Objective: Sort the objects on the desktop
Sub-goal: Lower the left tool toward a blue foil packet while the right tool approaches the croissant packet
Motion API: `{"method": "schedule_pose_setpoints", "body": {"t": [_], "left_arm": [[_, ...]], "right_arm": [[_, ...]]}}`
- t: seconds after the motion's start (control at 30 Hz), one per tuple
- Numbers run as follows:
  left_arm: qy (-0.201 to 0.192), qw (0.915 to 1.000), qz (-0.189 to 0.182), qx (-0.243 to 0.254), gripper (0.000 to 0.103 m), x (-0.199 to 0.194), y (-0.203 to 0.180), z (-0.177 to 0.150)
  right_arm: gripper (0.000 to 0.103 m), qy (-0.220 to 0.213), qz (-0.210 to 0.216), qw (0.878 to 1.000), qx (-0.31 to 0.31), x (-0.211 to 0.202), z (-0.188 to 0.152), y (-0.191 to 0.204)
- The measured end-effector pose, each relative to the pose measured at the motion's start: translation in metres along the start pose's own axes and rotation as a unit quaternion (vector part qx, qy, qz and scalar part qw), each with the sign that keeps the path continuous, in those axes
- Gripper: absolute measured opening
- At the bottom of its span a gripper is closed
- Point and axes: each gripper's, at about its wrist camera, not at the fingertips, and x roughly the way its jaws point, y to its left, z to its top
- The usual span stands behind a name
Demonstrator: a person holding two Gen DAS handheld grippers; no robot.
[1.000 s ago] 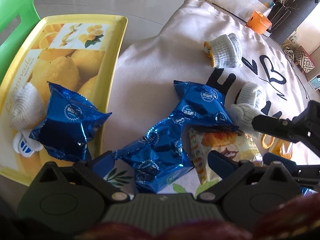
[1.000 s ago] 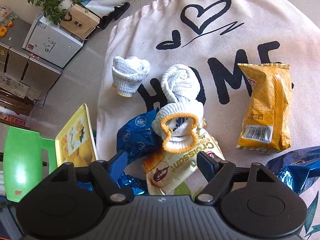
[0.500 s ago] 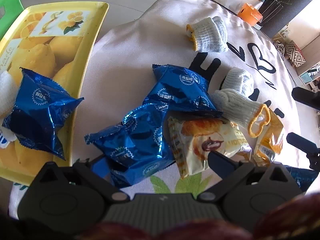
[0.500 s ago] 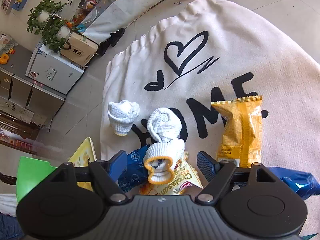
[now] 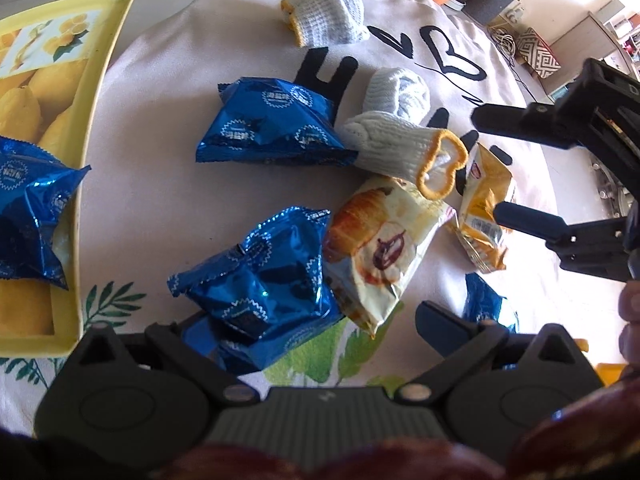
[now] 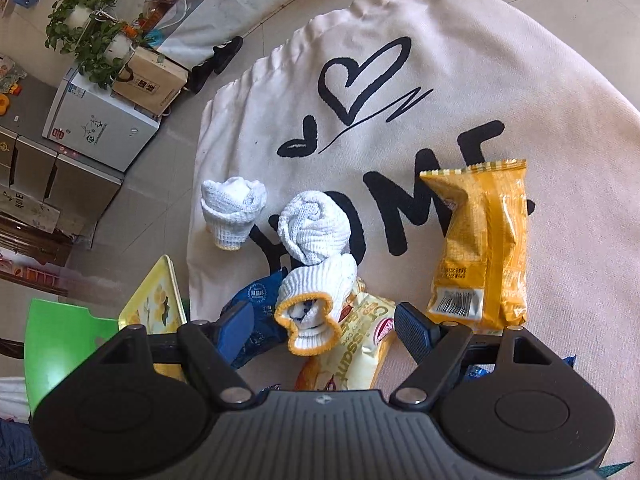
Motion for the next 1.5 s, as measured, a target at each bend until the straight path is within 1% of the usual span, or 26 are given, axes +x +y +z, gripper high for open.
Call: {"method": "schedule_pose_setpoints", "body": {"t": [0.07, 0.13, 0.2, 0.3, 0.37, 0.53, 0.67, 0.97, 1.03, 1.1, 1.2, 1.33, 1.4, 1.5], "left_arm": [[0.011, 0.9998, -0.008, 0.015, 0.102, 0.000, -0.002, -0.001], [0.008, 0.9999, -0.004, 0.015, 0.102, -0.001, 0.000, -0.002], [0.000, 0.9999, 0.009, 0.007, 0.102, -0.003, 0.003, -0.002], [-0.008, 0.9994, 0.032, 0.011, 0.102, -0.002, 0.006, 0.000], [-0.002, 0.9992, 0.041, -0.001, 0.102, 0.000, 0.011, 0.000], [0.014, 0.9983, 0.048, -0.029, 0.102, 0.007, 0.023, -0.001], [0.019, 0.9977, 0.058, -0.031, 0.102, 0.009, 0.026, -0.002], [0.024, 0.9978, 0.054, -0.030, 0.103, 0.009, 0.027, -0.002], [0.025, 0.9978, 0.055, -0.030, 0.103, 0.009, 0.027, -0.001], [0.024, 0.9977, 0.055, -0.031, 0.103, 0.009, 0.028, -0.001], [0.023, 0.9976, 0.057, -0.032, 0.103, 0.008, 0.028, 0.000], [0.019, 0.9976, 0.056, -0.037, 0.103, 0.007, 0.028, 0.001], [0.017, 0.9977, 0.054, -0.036, 0.103, 0.007, 0.027, 0.001], [0.015, 0.9979, 0.052, -0.035, 0.103, 0.008, 0.025, 0.001]], "right_arm": [[0.078, 0.009, -0.002, 1.000, -0.007, 0.004, -0.002, 0.002], [0.079, 0.024, -0.006, 1.000, -0.016, 0.008, -0.005, 0.003], [0.079, 0.036, -0.015, 0.999, -0.023, 0.012, -0.008, 0.004], [0.079, 0.052, -0.023, 0.998, -0.031, 0.019, -0.012, 0.005], [0.079, 0.061, -0.027, 0.997, -0.032, 0.025, -0.015, 0.005], [0.079, 0.073, -0.029, 0.996, -0.031, 0.036, -0.019, 0.008], [0.079, 0.074, -0.041, 0.996, -0.040, 0.045, -0.022, 0.013], [0.079, 0.067, -0.079, 0.993, -0.060, 0.063, -0.027, 0.023], [0.079, 0.068, -0.089, 0.991, -0.072, 0.067, -0.029, 0.026], [0.076, 0.074, -0.101, 0.988, -0.086, 0.072, -0.032, 0.027], [0.072, 0.072, -0.110, 0.985, -0.112, 0.071, -0.034, 0.030], [0.069, 0.076, -0.118, 0.984, -0.112, 0.064, -0.032, 0.022], [0.069, 0.072, -0.131, 0.981, -0.124, 0.058, -0.032, 0.018], [0.069, 0.058, -0.162, 0.974, -0.151, 0.051, -0.032, 0.016]]}}
